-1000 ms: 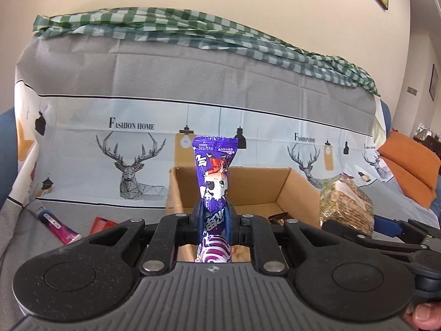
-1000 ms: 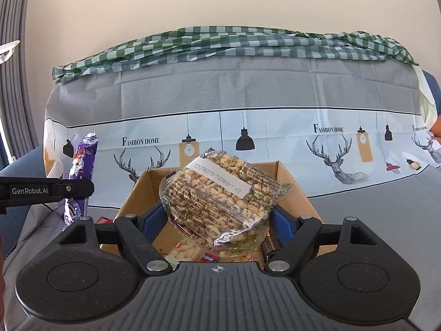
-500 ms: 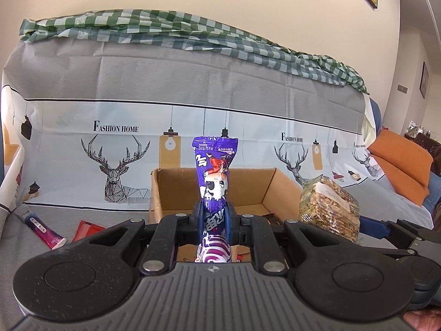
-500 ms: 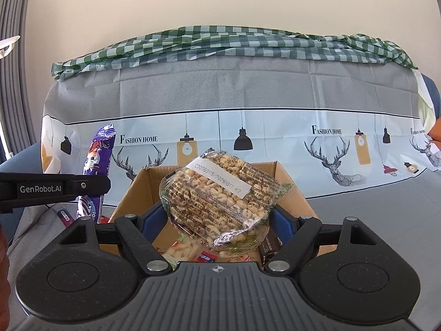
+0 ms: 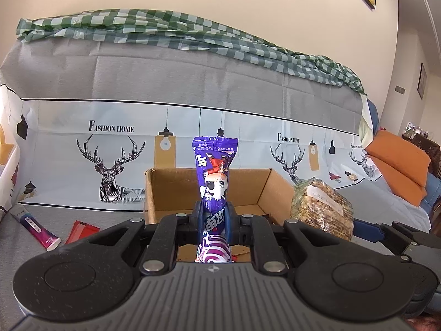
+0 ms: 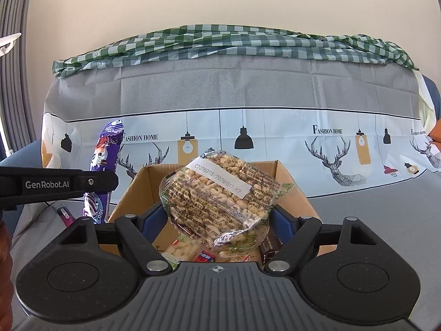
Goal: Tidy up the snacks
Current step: 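Open both grippers over the box to drop the candy bar and nut bag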
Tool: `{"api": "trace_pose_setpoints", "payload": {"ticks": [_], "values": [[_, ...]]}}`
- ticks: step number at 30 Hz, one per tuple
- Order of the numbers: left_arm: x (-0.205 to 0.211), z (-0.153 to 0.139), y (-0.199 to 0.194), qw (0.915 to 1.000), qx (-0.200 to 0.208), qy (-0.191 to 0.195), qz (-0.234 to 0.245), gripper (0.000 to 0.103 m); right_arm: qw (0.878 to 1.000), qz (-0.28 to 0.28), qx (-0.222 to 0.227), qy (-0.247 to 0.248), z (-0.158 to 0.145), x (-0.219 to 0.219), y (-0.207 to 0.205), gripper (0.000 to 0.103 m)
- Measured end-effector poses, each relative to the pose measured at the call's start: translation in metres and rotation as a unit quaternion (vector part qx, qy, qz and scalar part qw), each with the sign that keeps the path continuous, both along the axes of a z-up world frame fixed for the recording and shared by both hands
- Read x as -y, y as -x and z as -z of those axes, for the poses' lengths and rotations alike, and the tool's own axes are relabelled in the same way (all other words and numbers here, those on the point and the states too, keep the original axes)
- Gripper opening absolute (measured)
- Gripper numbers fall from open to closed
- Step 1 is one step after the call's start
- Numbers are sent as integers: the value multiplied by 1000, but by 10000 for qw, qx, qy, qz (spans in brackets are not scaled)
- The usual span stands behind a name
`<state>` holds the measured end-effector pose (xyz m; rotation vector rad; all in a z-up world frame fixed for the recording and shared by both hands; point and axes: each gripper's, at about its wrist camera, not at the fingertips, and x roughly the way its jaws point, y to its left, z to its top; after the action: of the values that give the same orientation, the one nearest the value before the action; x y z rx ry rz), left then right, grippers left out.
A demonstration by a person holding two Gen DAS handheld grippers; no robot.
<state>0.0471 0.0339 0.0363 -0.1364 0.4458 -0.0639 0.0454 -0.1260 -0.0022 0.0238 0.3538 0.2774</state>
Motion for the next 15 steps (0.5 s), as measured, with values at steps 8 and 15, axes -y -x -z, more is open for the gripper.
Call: {"api": "trace_pose_setpoints", "payload": {"ticks": [8, 15], "values": [[1, -1, 1, 10000, 24, 18, 2, 15, 10000, -24, -2, 18, 0, 0, -1, 81], [1, -1, 0, 9998, 19, 128, 165, 16, 10000, -43, -65, 62, 1, 1, -3, 85]]}}
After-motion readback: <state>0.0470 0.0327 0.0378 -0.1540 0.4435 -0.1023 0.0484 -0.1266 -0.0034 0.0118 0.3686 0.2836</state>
